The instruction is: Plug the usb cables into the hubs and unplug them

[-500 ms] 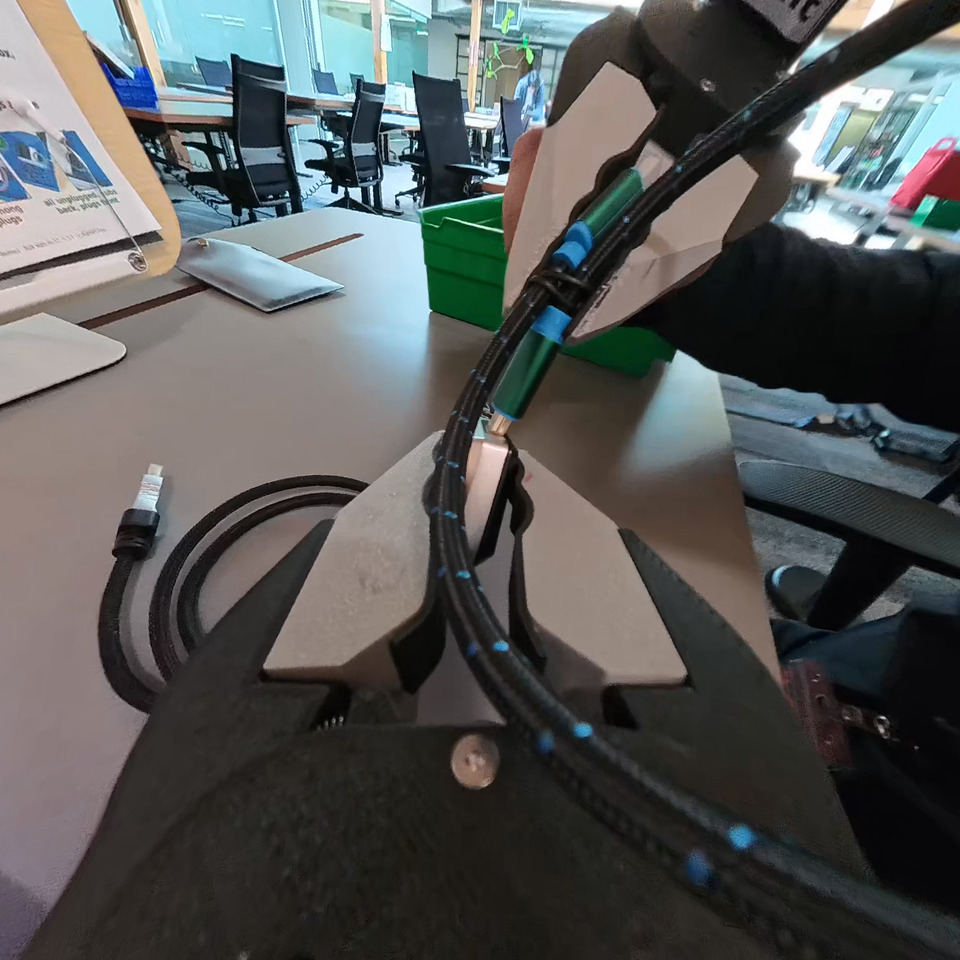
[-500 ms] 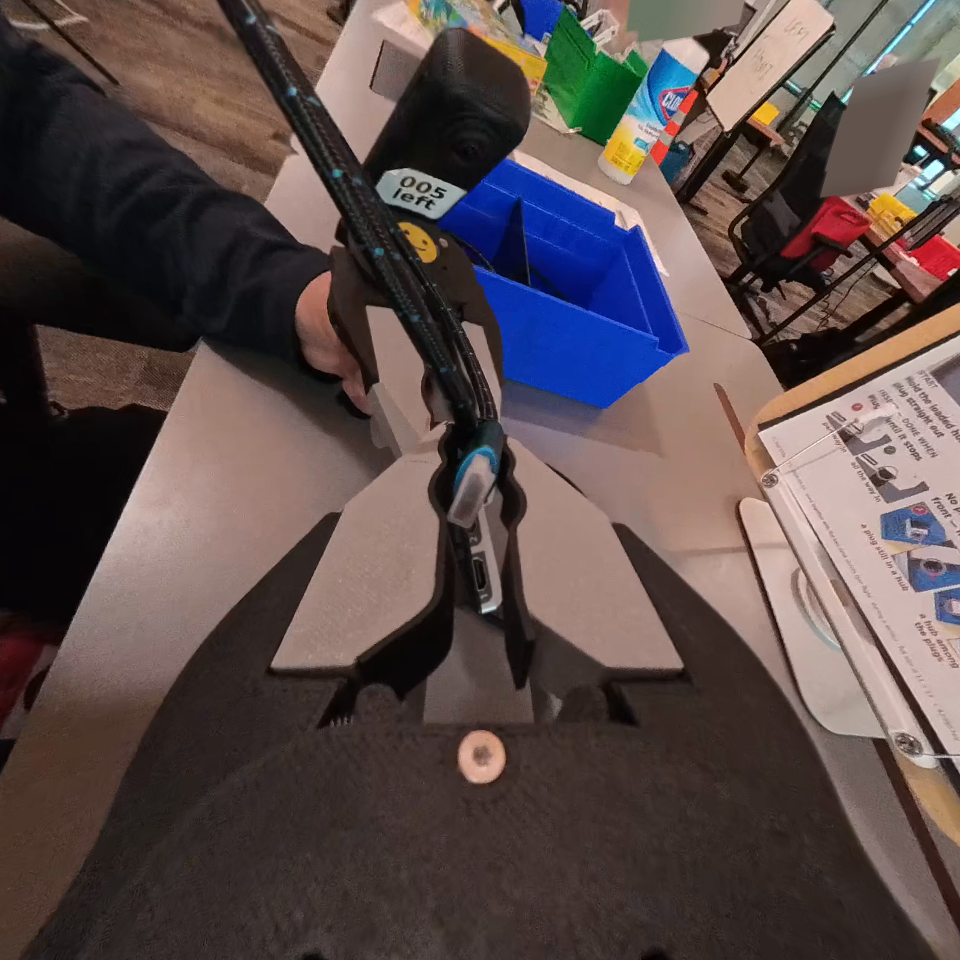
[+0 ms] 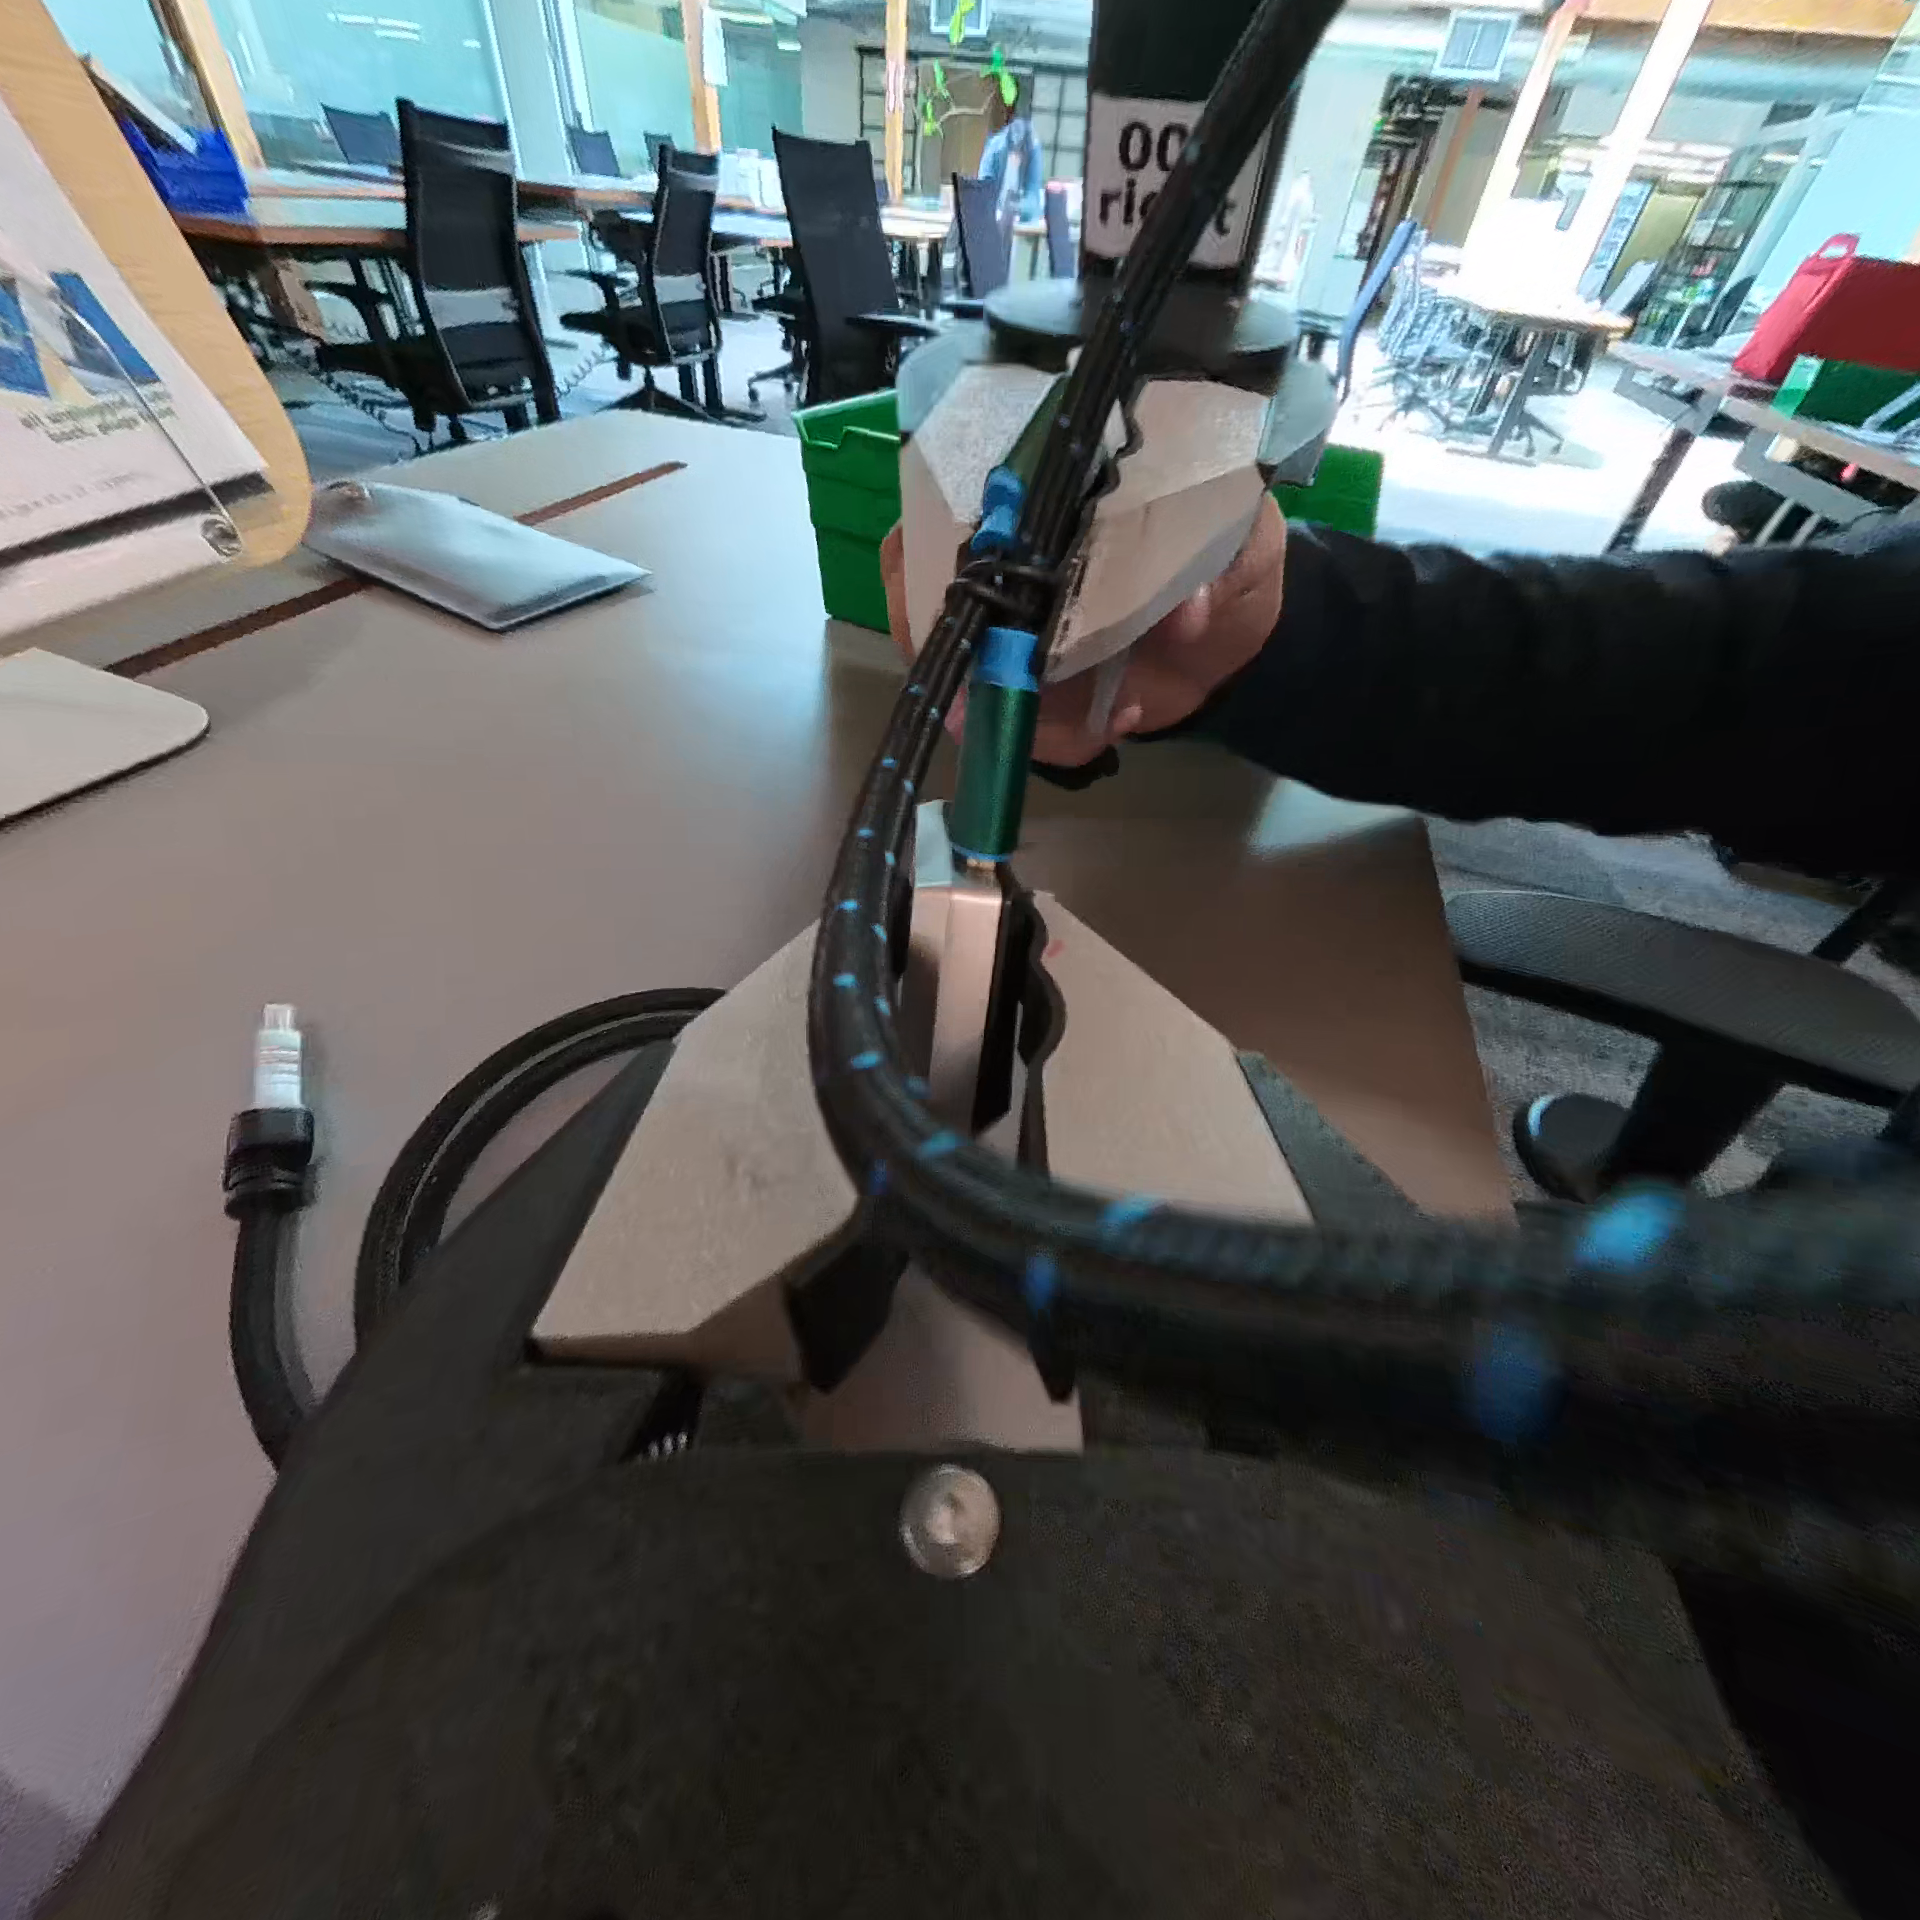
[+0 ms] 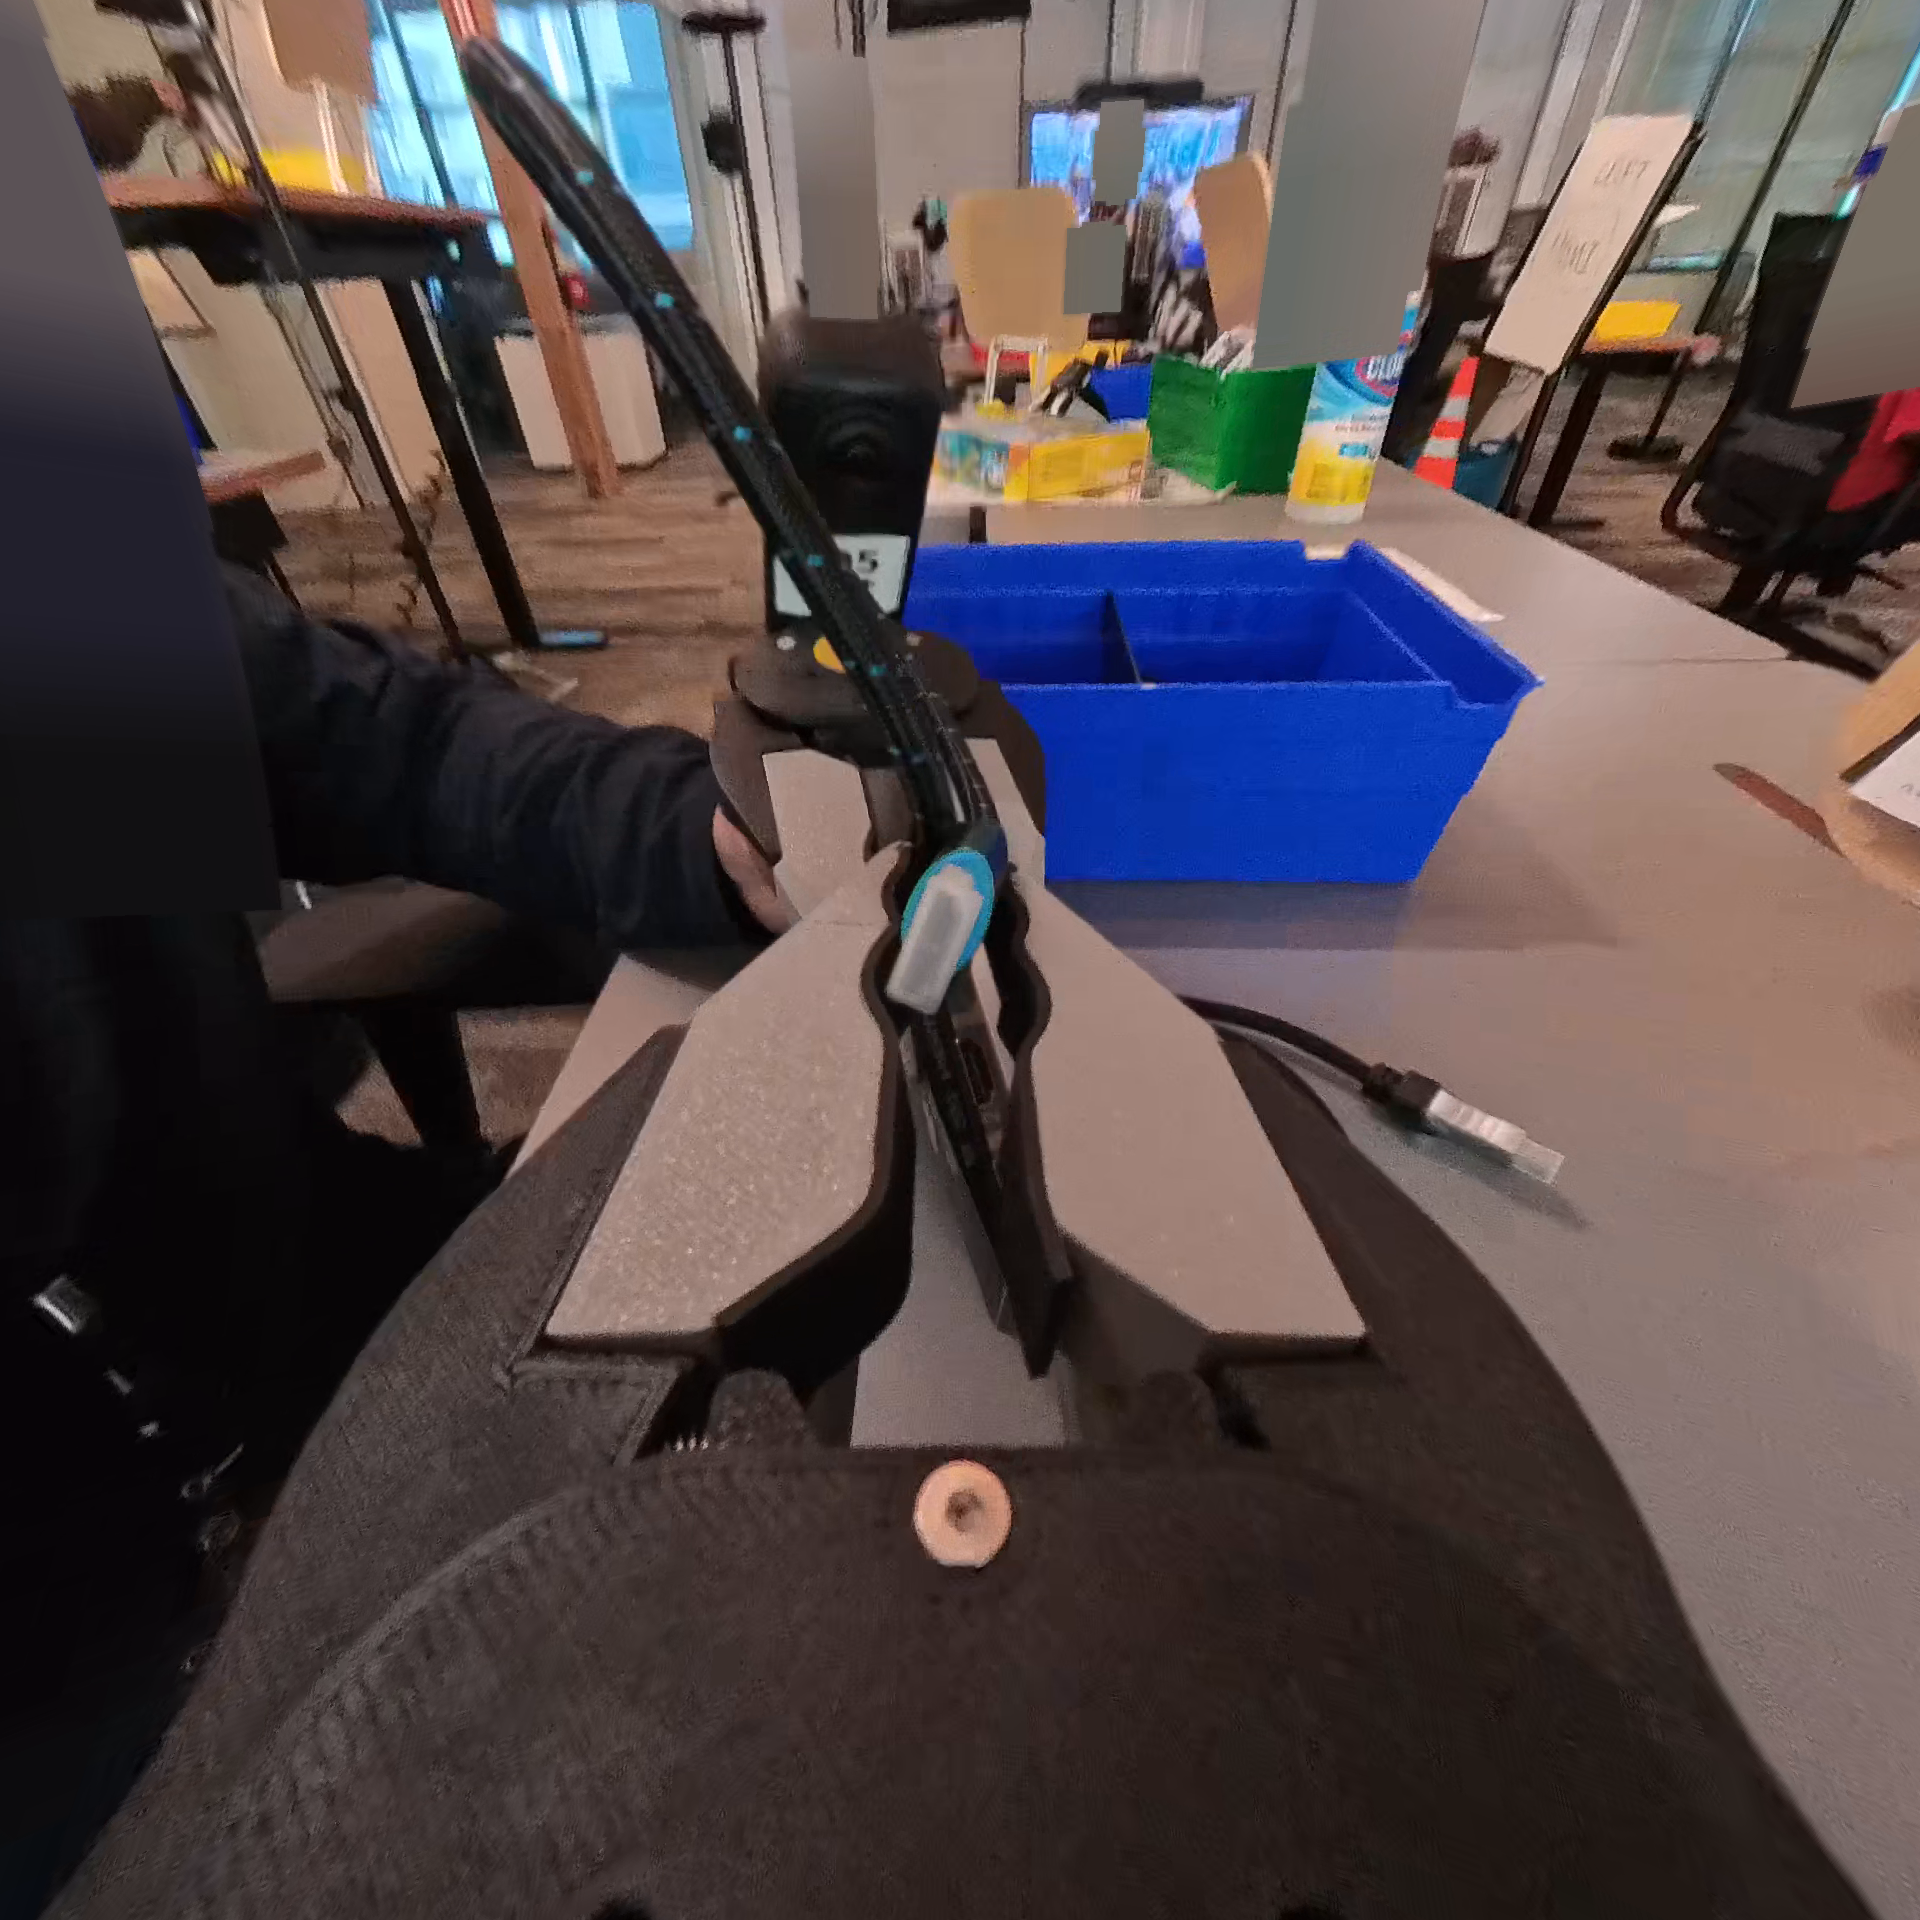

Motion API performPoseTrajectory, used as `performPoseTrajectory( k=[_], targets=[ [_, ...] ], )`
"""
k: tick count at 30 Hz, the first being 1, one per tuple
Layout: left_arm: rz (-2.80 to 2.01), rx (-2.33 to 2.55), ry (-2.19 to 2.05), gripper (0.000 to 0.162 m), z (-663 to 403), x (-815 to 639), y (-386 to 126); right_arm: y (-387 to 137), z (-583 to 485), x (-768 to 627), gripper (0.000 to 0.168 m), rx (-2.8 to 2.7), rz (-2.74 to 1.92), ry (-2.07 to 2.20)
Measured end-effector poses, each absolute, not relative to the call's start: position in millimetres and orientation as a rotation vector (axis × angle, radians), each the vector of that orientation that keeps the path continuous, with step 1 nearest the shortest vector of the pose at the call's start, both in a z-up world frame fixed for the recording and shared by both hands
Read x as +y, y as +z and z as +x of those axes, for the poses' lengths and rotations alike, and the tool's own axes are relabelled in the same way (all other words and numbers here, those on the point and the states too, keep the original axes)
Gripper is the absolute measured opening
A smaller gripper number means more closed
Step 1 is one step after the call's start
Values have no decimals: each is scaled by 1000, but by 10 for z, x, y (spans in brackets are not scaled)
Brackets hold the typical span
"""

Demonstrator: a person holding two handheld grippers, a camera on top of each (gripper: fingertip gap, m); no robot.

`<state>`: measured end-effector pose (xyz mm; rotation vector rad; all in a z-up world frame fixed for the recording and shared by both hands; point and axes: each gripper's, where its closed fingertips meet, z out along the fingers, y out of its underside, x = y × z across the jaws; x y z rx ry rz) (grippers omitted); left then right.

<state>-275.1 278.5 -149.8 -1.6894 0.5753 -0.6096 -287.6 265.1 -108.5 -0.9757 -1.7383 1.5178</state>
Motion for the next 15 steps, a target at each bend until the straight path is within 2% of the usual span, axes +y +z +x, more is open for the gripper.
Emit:
performPoseTrajectory(
  k=[8,13,15],
  targets=[
    [-1687,583,-611,17,-2745,2801,-1522,-1088,-2869,2662,13,-1645,-974,1640],
    [-1648,575,-730,18,-2684,2817,-1452,-992,-2825,2733,14,-1701,-1026,1510],
    [-1628,579,-745,18,-2669,2821,-1429,-974,-2776,2788,22,-1707,-1020,1382]
  ],
)
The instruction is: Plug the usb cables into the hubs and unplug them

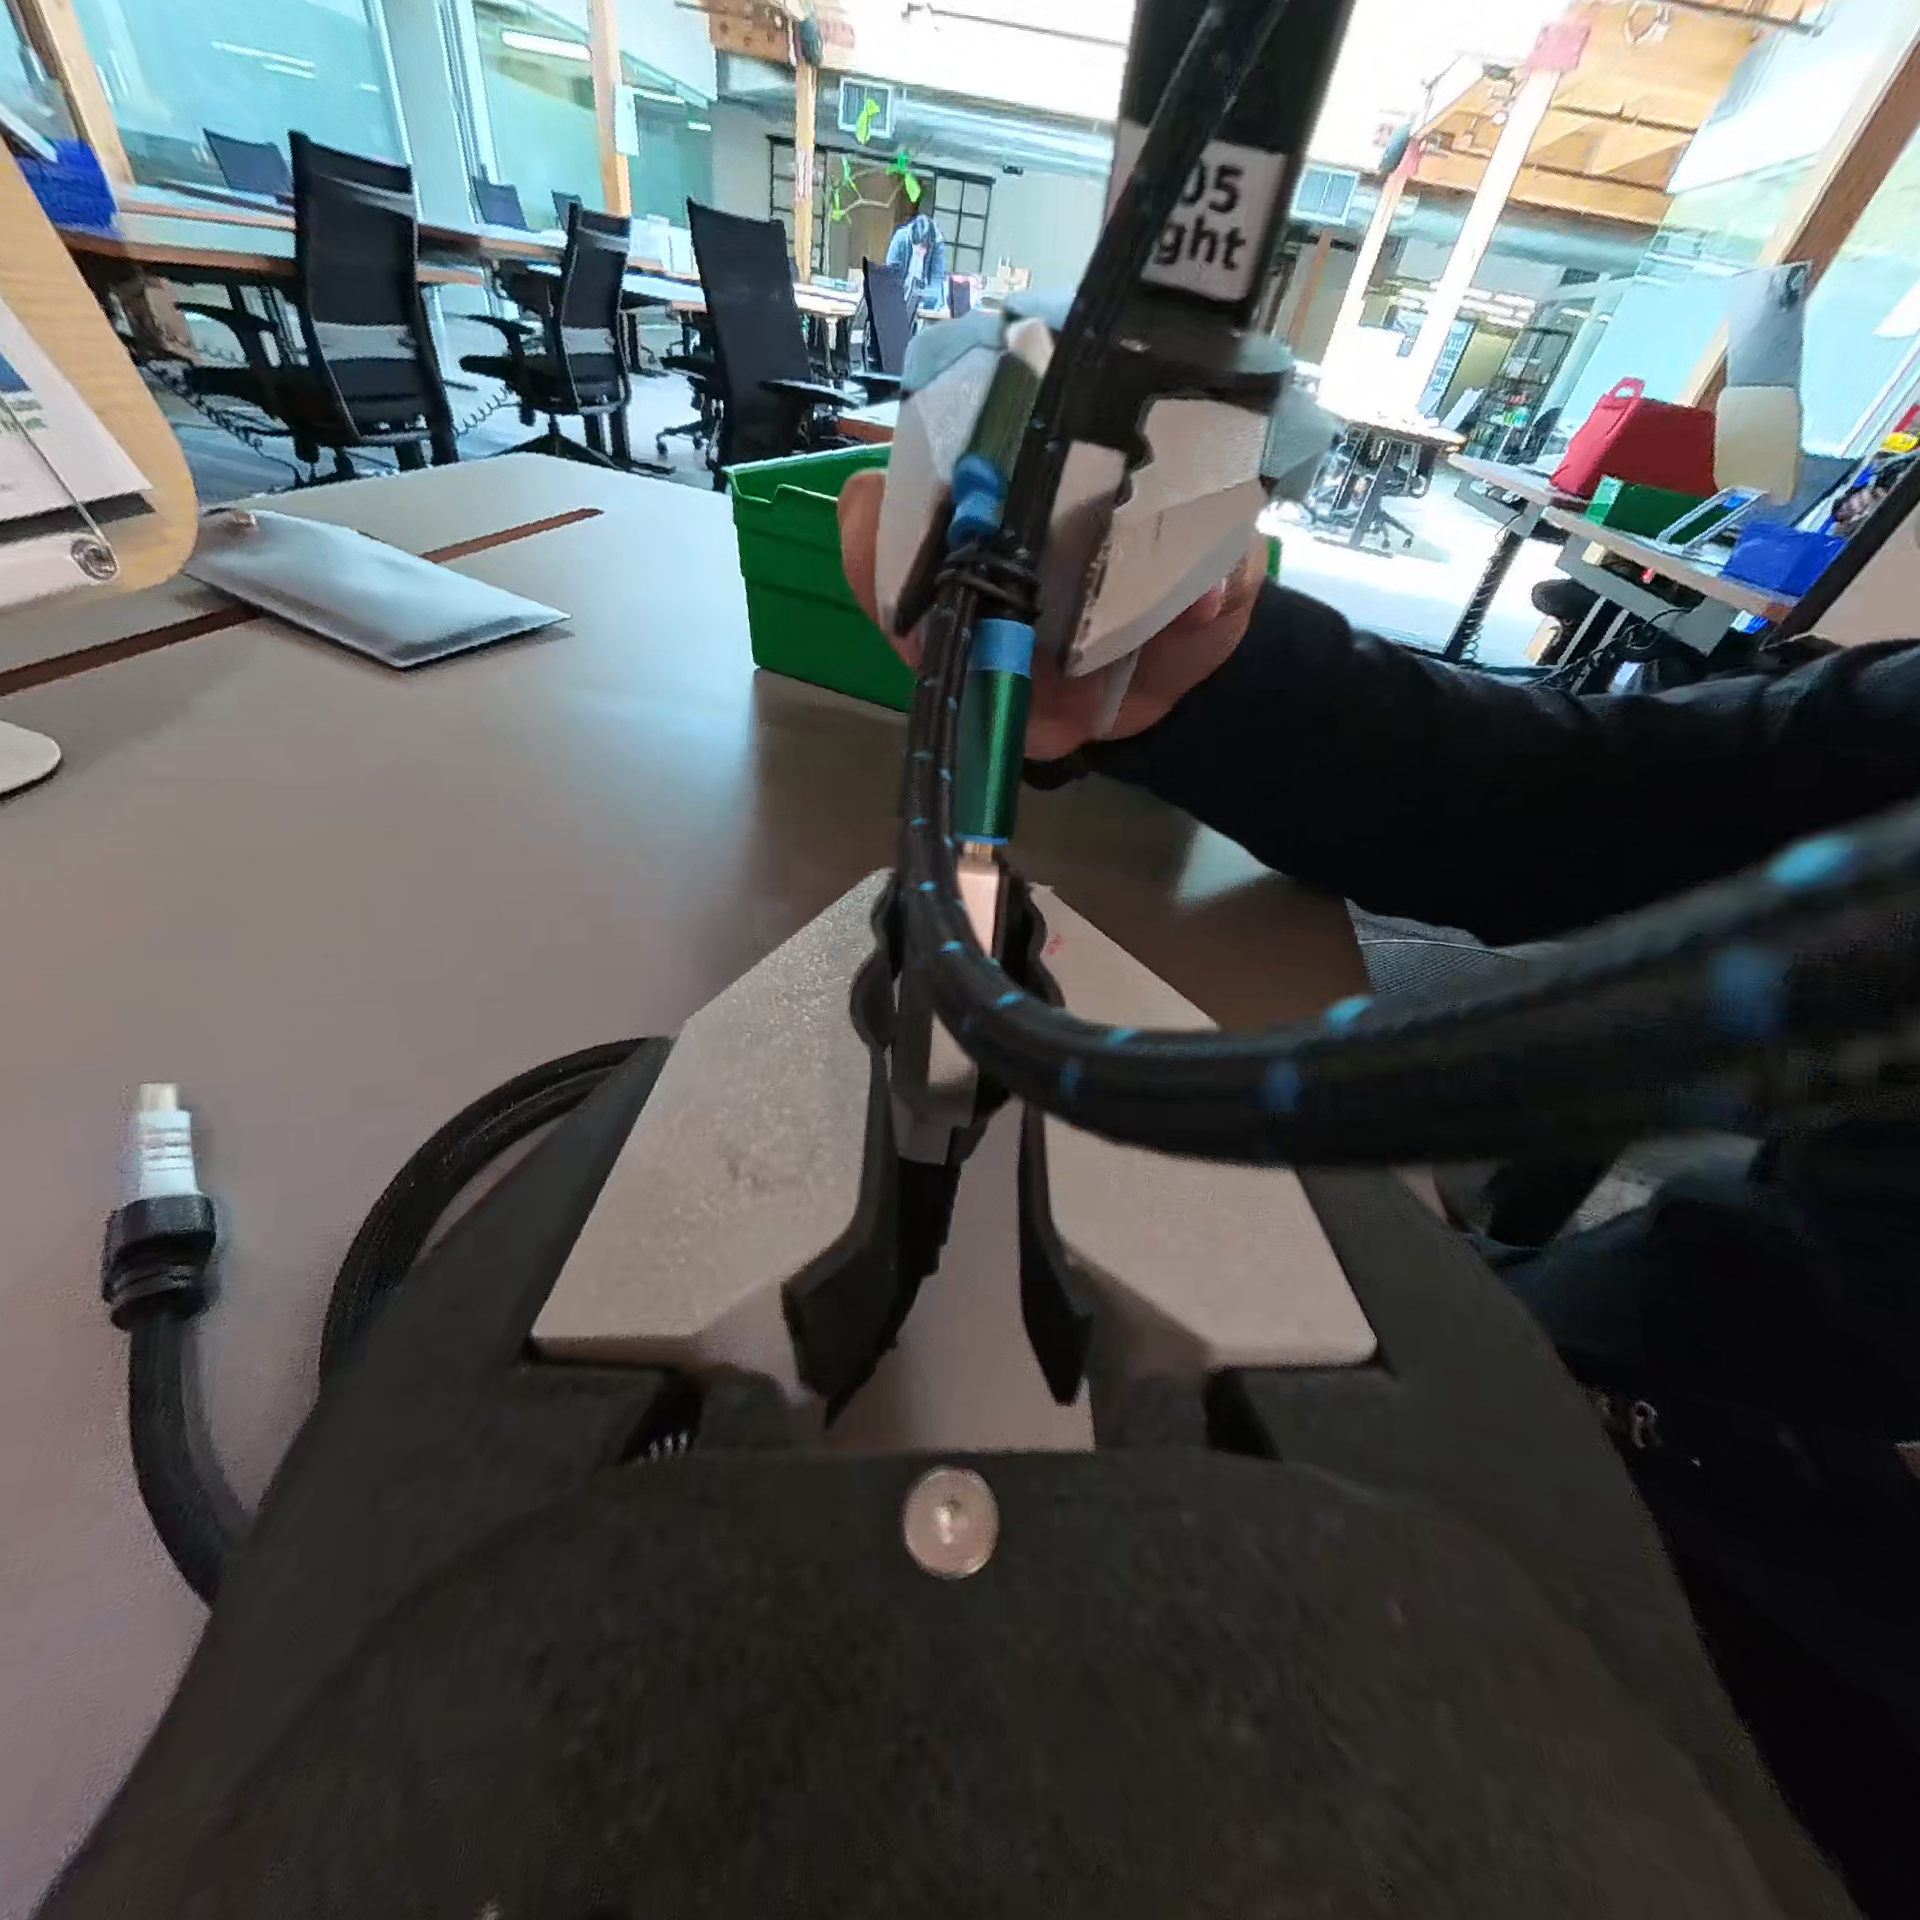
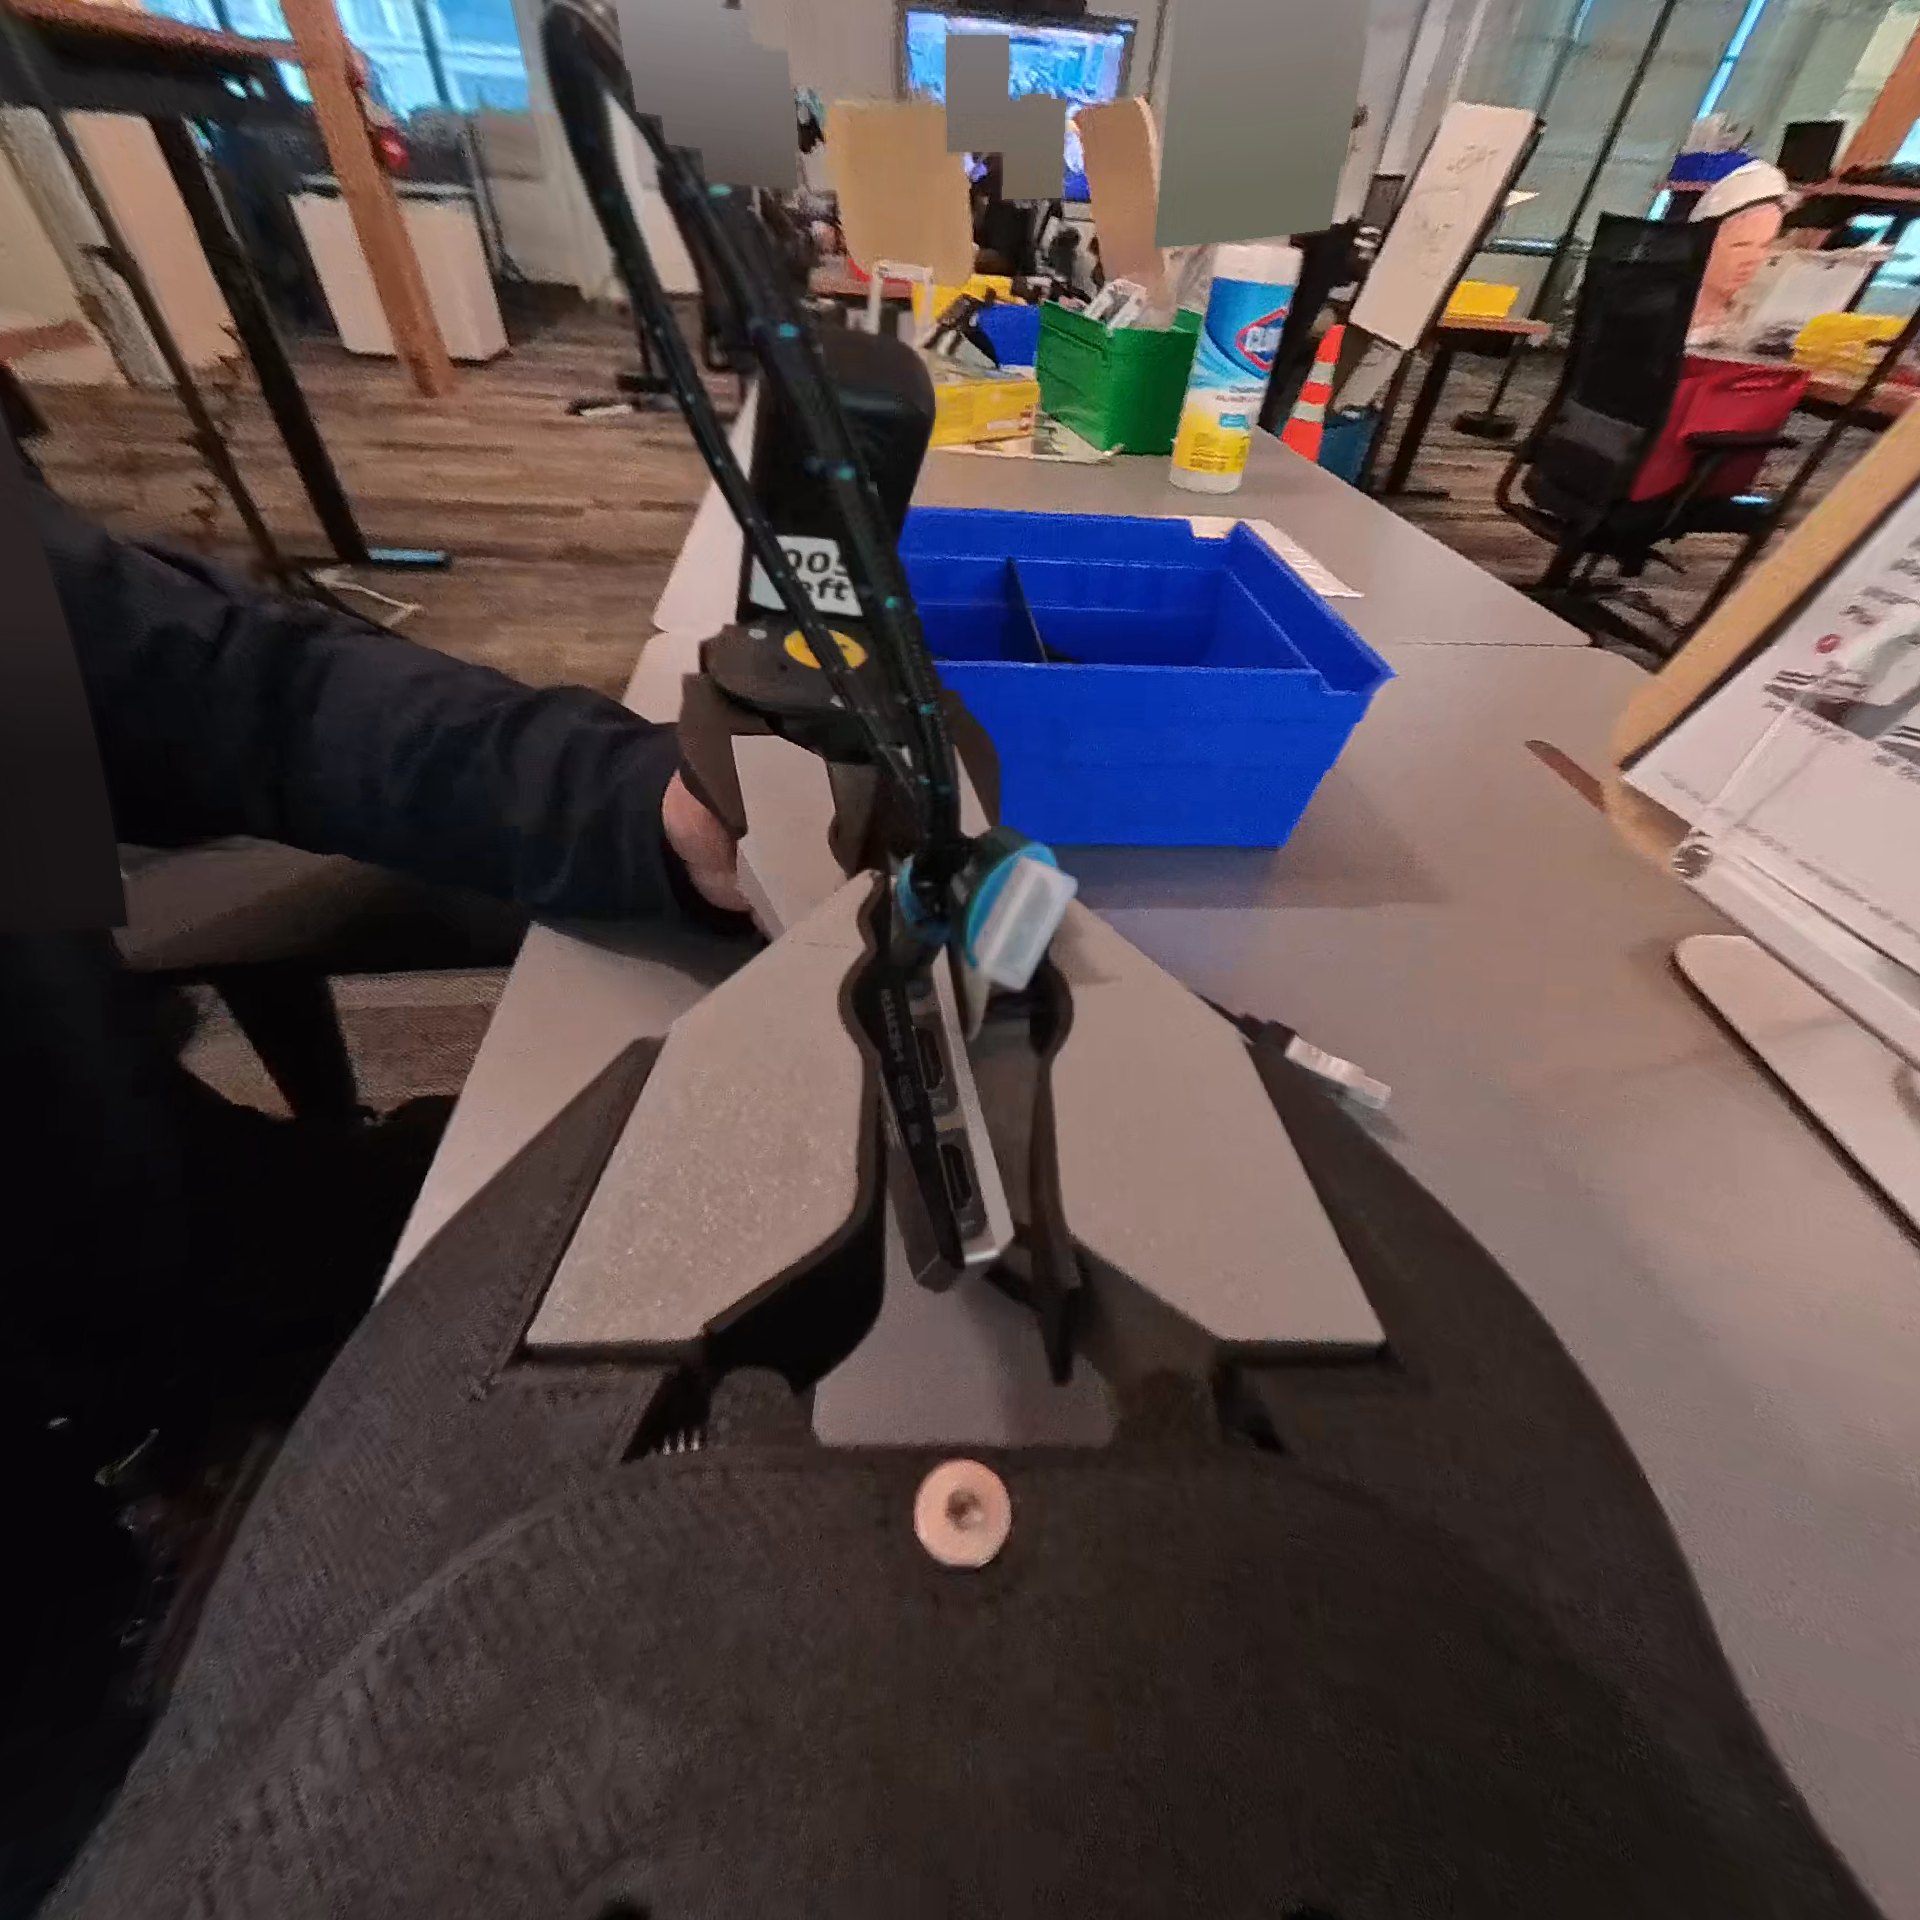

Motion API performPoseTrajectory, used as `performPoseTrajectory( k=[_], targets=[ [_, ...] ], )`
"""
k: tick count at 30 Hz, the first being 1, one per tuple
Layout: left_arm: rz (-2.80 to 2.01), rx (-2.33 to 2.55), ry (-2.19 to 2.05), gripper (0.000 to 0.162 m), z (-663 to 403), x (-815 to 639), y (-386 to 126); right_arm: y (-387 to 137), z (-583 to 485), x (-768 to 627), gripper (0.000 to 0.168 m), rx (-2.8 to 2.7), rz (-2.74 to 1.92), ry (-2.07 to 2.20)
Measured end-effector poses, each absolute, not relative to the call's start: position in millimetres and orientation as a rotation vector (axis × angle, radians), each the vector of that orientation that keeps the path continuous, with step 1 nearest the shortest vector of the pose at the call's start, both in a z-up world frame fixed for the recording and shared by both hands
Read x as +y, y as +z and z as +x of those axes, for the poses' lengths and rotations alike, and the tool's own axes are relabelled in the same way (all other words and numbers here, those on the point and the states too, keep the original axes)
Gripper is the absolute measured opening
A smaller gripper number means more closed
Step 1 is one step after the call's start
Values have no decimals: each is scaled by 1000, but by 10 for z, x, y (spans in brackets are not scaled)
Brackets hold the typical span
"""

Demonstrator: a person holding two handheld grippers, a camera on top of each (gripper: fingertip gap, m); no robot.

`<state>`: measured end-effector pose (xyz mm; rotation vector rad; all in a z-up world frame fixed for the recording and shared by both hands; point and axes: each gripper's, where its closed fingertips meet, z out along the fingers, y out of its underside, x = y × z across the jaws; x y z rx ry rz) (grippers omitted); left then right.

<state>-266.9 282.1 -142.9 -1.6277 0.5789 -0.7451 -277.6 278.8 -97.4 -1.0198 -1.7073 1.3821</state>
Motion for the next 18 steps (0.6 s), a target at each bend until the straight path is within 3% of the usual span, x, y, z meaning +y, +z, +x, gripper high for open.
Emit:
performPoseTrajectory(
  k=[9,11,13,18],
  targets=[
    [-1546,550,-846,19,-2644,2787,-1315,-1428,-2530,2846,43,-1814,-1219,1309],
    [-1505,589,-861,18,-2587,2721,-1258,-1472,-2600,2835,42,-1778,-1217,1331],
    [-1509,603,-851,19,-2563,2709,-1266,-1494,-2661,2689,24,-1792,-1188,1406],
    [-1506,526,-895,25,-2644,2722,-1232,-1599,-2767,2570,18,-1822,-1174,1279]
  ],
)
